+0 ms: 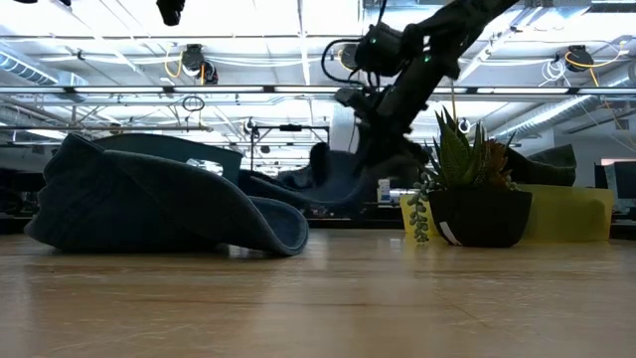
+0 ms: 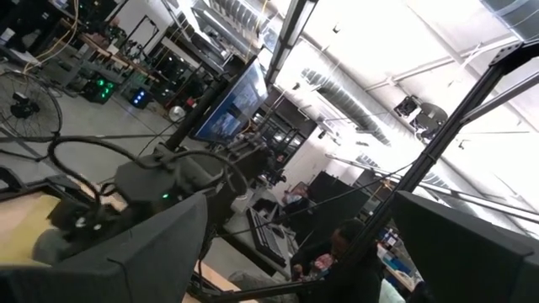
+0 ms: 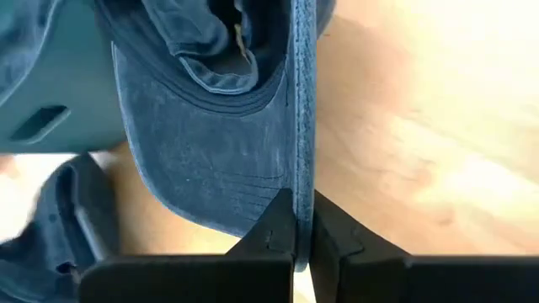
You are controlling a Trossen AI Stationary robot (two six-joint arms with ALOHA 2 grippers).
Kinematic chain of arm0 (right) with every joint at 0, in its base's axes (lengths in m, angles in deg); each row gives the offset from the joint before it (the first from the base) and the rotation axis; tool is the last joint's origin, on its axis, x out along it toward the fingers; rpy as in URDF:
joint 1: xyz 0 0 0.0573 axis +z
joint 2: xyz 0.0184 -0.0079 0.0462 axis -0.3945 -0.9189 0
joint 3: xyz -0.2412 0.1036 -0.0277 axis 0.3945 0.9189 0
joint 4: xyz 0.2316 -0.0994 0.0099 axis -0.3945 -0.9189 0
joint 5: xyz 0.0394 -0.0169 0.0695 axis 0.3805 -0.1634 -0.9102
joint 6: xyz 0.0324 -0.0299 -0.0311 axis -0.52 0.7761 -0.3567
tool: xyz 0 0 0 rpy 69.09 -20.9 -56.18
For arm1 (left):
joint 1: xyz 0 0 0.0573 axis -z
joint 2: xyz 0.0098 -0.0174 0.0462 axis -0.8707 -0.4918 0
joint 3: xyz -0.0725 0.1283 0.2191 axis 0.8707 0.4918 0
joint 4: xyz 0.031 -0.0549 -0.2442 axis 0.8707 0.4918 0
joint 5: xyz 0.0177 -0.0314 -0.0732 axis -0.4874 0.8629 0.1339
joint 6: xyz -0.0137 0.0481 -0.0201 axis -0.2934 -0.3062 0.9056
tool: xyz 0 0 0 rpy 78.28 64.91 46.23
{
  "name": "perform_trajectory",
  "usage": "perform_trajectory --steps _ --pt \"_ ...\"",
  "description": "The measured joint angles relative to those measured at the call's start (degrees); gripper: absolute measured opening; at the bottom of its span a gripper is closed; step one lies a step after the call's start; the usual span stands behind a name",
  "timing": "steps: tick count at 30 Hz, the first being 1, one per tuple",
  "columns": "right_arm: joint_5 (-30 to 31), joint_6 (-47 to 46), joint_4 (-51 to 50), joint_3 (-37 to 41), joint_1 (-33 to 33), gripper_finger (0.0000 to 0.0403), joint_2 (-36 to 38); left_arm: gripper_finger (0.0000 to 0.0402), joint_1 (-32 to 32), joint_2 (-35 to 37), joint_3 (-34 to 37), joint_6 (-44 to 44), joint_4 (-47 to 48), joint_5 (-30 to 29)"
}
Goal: Pick & Place hat
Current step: Put the top blue cap into the blue bin
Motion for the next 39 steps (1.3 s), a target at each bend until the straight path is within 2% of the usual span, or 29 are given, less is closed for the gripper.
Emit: perform_trajectory --steps 4,16,25,33,39 --pt "1.8 2.4 -2.0 0.1 0.0 0.0000 2.1 0.0386 0.0 0.0 0.0 0.0 0.1 0.0" --pt "1.7 13.0 -4.6 0.1 2.0 0.0000 6.8 0.0386 0.0 0.0 0.0 0.1 0.1 0.9" --pt "1.9 19.4 -8.1 0.1 3.2 0.0000 9.4 0.0386 -1.7 0.0 0.0 0.1 3.6 0.7" --pt "14.8 23.2 -13.1 0.0 3.0 0.0000 12.8 0.0386 -3.7 0.0 0.0 0.1 4.4 1.1" --pt "16.5 27.3 -12.8 0.0 3.0 0.0000 18.0 0.0386 -4.3 0.0 0.0 0.2 5.0 1.0"
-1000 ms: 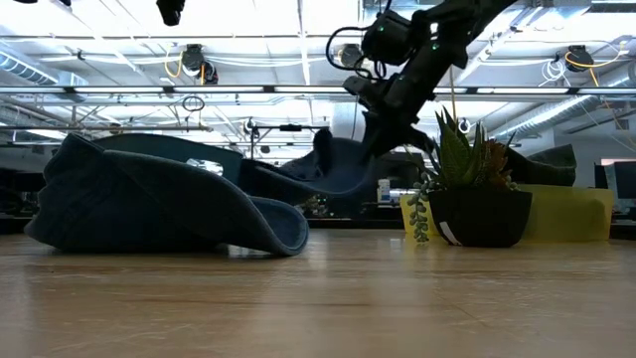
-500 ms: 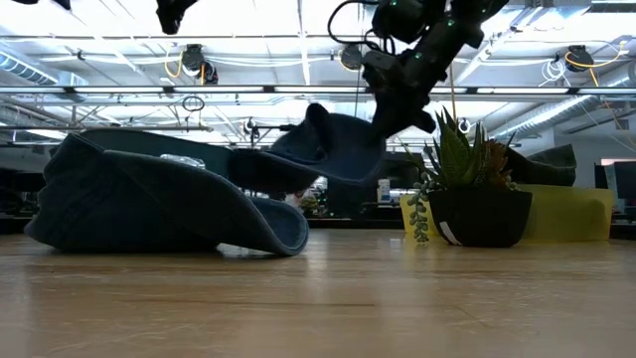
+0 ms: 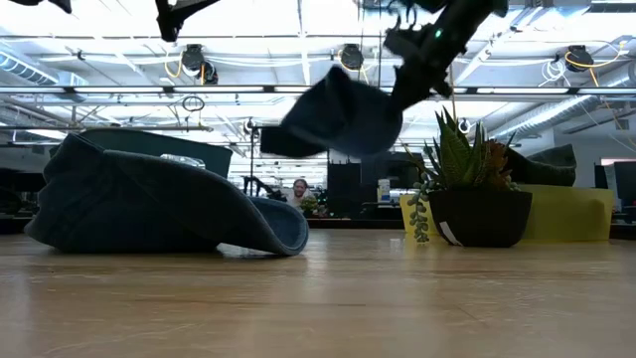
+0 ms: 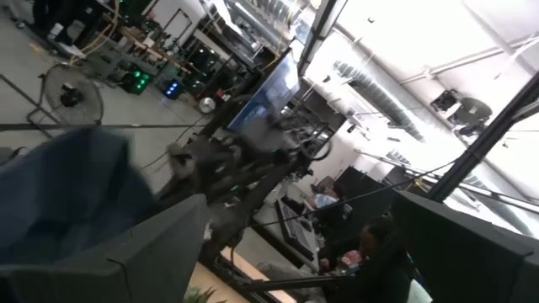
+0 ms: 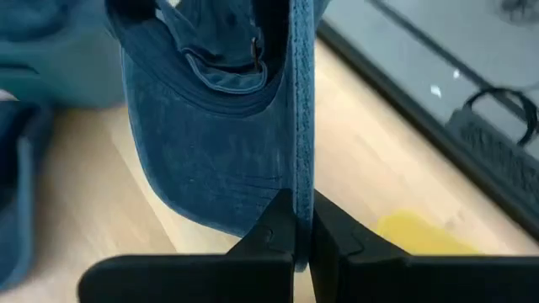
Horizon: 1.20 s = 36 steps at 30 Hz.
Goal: Pick & Place hat
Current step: Put the top blue cap into the blue bin
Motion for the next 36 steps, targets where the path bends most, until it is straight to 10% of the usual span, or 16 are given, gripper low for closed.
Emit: perform_trajectory --steps 14,36 --pt "-12.2 3.7 7.6 0.0 1.0 0.0000 8.8 0.0386 -4.1 0.0 0.0 -2.8 2.3 -0.4" --pt "-12.1 2.1 19.5 0.0 5.2 0.0000 6.5 0.0386 -5.6 0.0 0.0 -0.4 4.0 6.0"
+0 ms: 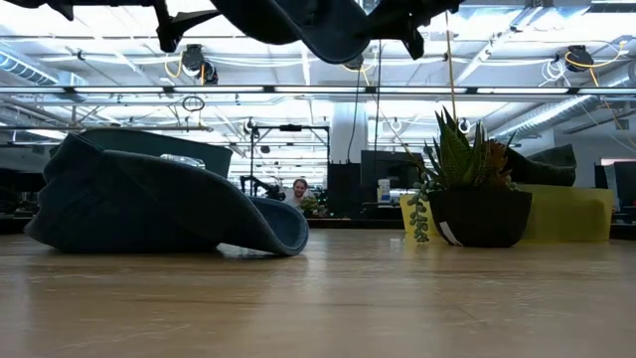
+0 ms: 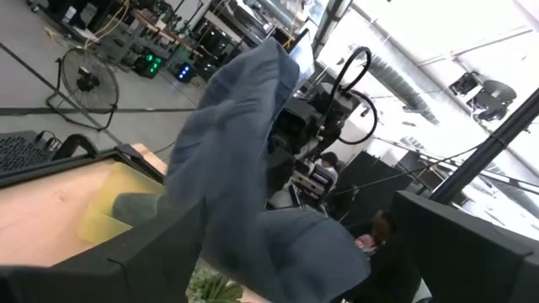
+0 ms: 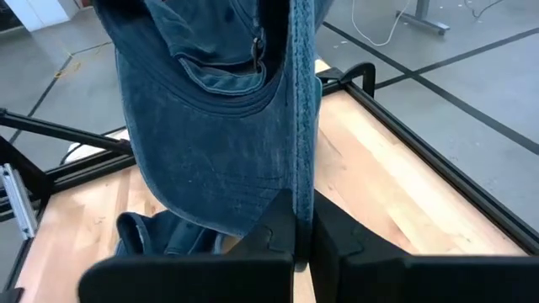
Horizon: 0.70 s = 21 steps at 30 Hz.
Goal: Pick & Place hat
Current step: Put the top blue cap into the blue bin
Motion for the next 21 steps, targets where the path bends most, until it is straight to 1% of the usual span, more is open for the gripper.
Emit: perform_trajectory --steps 14,21 --pt "-0.1 0.4 0.4 0.0 0.4 0.0000 0.0 0.0386 0.0 -0.4 0.0 2.3 0.0 2.6" --pt "-0.1 0.7 3.0 0.0 0.4 0.0000 0.0 0.0386 0.0 -1.1 0.0 2.4 0.2 2.9"
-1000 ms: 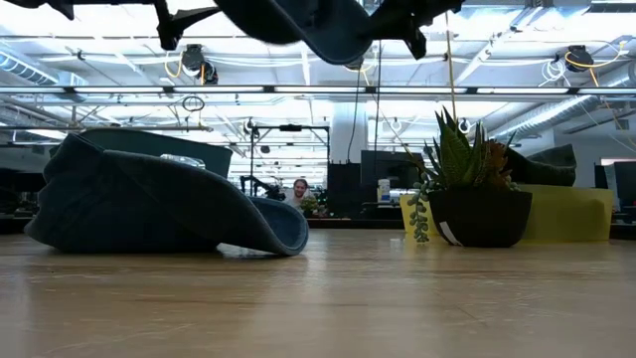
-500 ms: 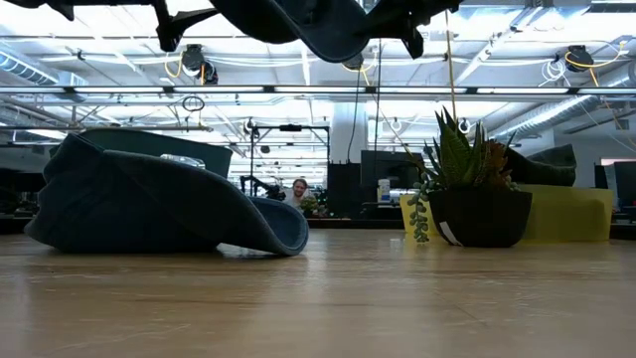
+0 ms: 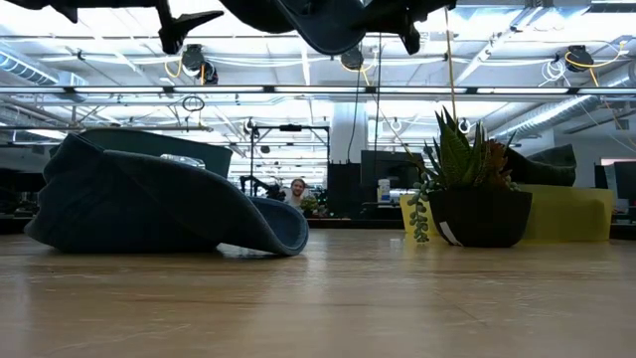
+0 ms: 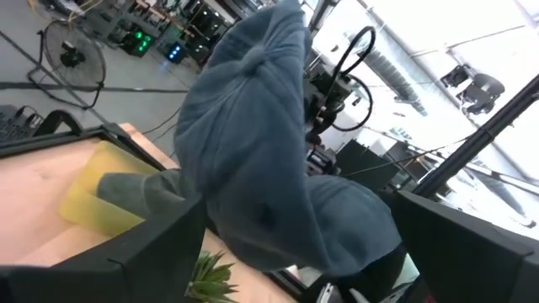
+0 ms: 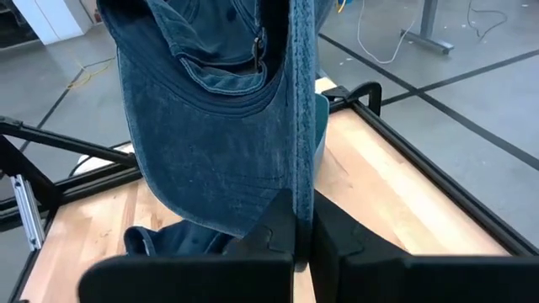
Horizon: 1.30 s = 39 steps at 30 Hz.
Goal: Pick & Place hat
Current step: Put the top blue cap into the blue bin
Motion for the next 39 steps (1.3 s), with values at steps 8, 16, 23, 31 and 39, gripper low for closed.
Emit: perform_trajectory --steps 8,16,23,31,39 --pt "0.2 1.2 0.2 0.0 0.0 0.0000 0.0 0.0386 0.0 -2.2 0.0 -2.4 3.3 1.9" --pt "0.2 0.4 0.3 0.0 0.0 0.0000 0.0 0.0386 0.0 -4.2 0.0 -3.7 3.8 4.5" --pt "0.2 1.0 0.9 0.0 0.0 0.0000 0.0 0.0386 0.0 -4.1 0.0 -0.4 2.6 6.6" --pt "-0.3 1.0 2.8 0.0 0.1 0.0000 0.0 0.0386 0.0 -4.1 0.0 -4.6 2.3 8.5" --pt "-7.6 -0.9 -3.8 0.0 0.1 0.0000 0.0 0.0386 0.0 -4.1 0.0 -3.4 -3.8 8.5"
